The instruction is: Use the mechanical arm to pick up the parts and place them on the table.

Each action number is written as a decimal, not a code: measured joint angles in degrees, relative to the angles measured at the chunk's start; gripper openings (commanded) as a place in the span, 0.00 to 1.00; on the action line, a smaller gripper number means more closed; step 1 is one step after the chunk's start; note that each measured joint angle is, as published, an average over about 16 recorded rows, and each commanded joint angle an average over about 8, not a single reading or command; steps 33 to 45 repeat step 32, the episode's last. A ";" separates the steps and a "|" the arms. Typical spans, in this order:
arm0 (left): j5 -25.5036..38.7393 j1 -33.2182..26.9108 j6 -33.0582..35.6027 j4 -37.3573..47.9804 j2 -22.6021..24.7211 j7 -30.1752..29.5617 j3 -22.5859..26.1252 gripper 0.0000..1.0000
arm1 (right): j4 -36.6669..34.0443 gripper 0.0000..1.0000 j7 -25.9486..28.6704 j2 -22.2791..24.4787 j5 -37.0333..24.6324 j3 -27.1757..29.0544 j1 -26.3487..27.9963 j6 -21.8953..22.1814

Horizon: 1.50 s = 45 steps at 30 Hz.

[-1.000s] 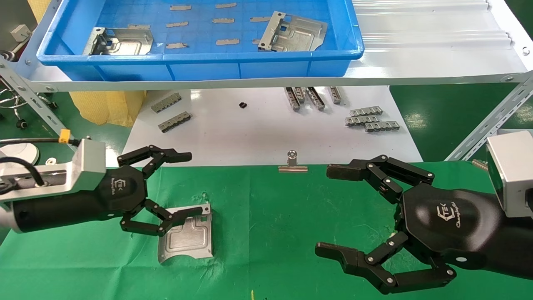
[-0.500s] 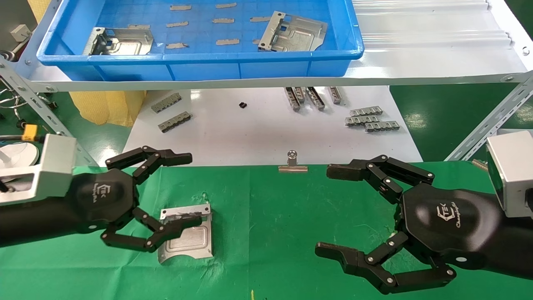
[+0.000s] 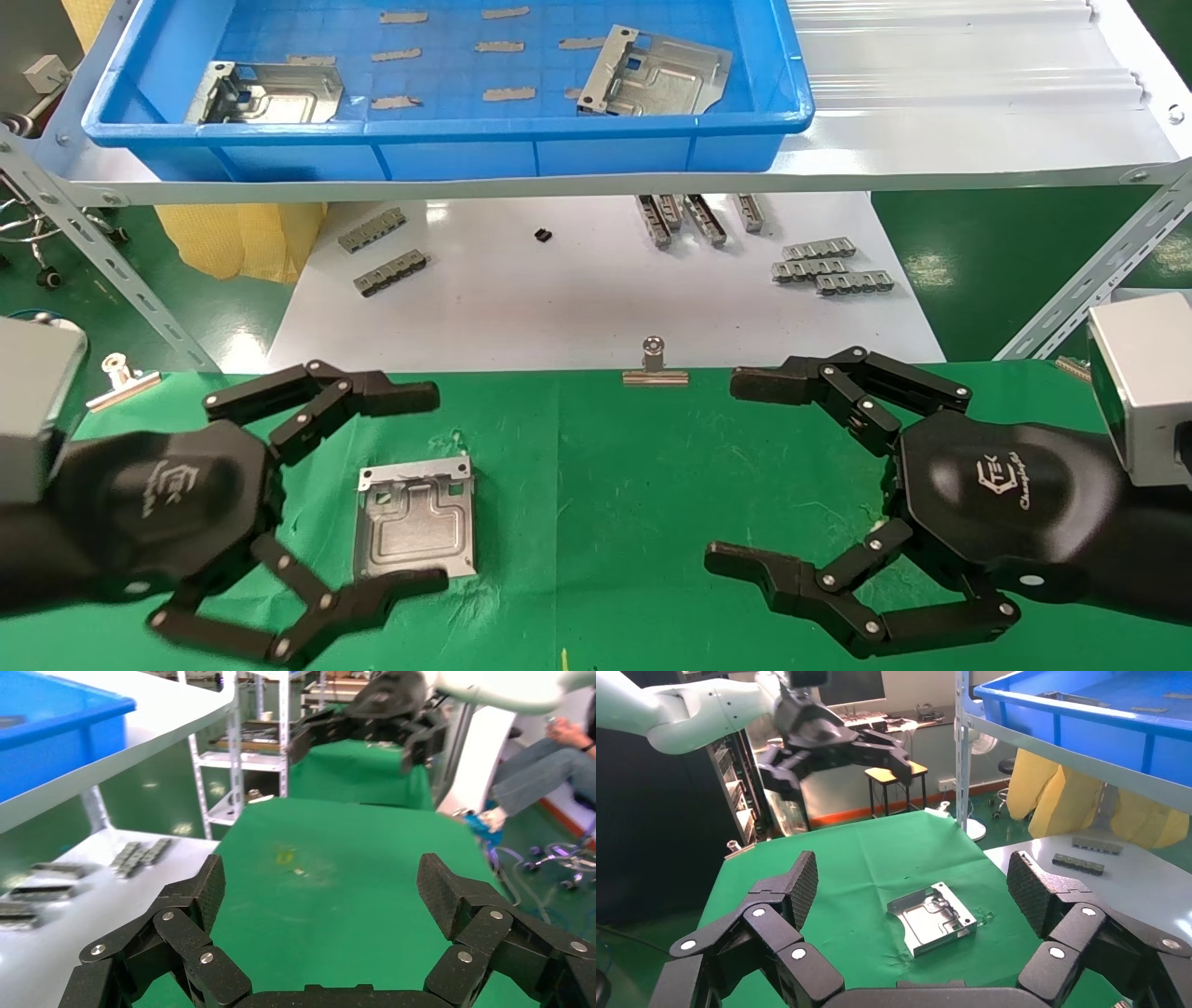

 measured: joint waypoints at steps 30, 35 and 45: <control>-1.42 2.25 -0.48 -4.77 -1.41 -3.45 -1.82 1.00 | -0.01 1.00 0.00 0.01 0.01 0.00 -0.01 0.01; -1.40 2.22 -0.48 -4.72 -1.39 -3.43 -1.79 1.00 | -0.01 1.00 0.00 0.01 0.01 0.00 -0.01 0.01; -1.40 2.22 -0.48 -4.72 -1.39 -3.43 -1.79 1.00 | -0.01 1.00 0.00 0.01 0.01 0.00 -0.01 0.01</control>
